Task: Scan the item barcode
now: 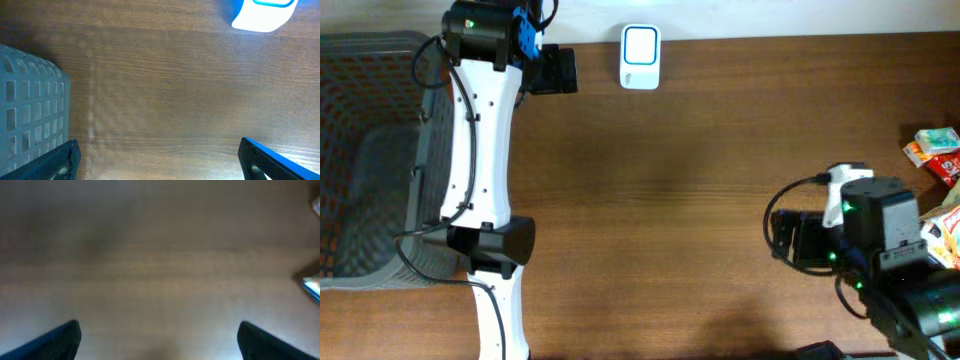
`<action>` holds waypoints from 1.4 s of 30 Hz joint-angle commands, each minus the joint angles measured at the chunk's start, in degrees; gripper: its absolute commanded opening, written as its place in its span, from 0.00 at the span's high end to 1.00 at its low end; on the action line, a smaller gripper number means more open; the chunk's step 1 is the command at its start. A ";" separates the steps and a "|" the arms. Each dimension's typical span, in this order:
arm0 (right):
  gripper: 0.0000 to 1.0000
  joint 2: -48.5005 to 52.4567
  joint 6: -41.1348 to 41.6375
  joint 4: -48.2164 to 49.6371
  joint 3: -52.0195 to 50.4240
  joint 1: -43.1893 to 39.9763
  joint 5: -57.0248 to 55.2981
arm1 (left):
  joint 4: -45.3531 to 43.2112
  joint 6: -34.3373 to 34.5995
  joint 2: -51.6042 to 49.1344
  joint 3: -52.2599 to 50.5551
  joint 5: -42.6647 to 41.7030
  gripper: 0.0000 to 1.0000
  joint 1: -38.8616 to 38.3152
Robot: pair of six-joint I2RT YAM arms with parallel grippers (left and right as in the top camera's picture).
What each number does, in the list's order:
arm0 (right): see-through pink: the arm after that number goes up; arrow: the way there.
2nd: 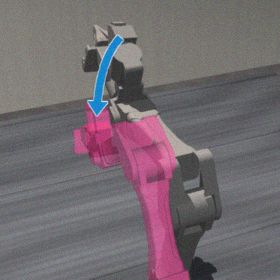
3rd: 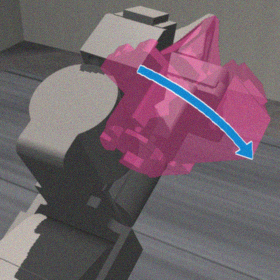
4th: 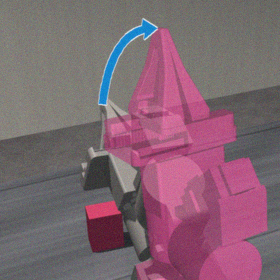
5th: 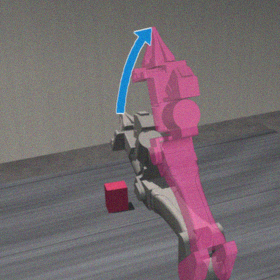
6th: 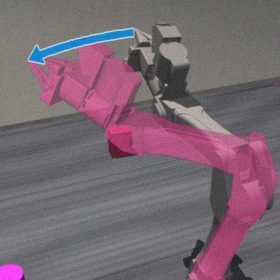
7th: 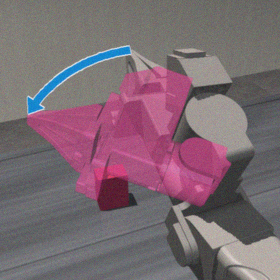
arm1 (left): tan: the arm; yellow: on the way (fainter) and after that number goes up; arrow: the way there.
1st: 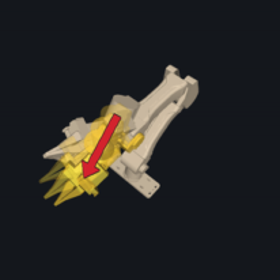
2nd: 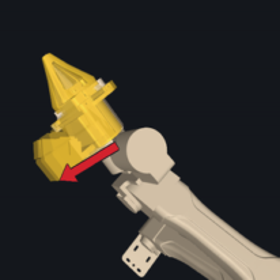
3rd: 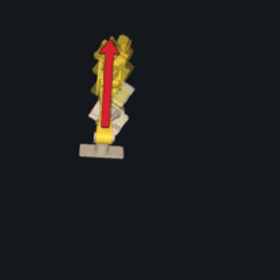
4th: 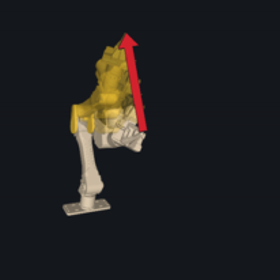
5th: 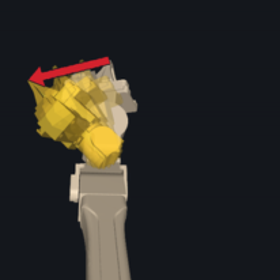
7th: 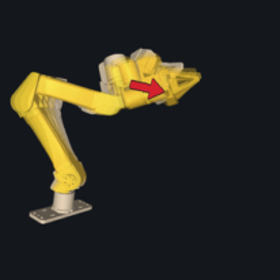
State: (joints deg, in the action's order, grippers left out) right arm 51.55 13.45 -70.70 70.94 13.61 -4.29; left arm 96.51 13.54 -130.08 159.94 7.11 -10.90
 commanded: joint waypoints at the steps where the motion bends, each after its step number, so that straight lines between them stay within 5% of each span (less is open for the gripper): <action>1: 0.01 -8.55 -13.44 17.38 -14.49 -0.74 9.64 | 0.04 0.55 0.22 0.15 0.20 0.01 0.20; 7: 0.01 -30.14 -16.65 63.58 -50.25 -2.86 16.74 | 0.04 0.55 0.22 0.15 0.20 0.01 0.20; 12: 0.01 -44.70 -16.37 82.36 -70.14 -2.89 14.16 | 0.04 0.55 0.22 0.15 0.20 0.01 0.20; 22: 0.01 -51.36 -11.26 66.58 -70.62 -13.97 9.46 | 0.04 0.55 0.22 0.15 0.20 0.01 0.20; 42: 0.01 -51.36 -15.80 66.16 -70.62 -16.15 6.36 | 0.02 0.55 0.22 0.15 0.20 0.01 0.20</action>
State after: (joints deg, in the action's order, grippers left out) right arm 0.69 -1.96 -4.27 0.62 -2.09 1.54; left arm 96.57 13.54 -130.08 159.94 7.11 -10.90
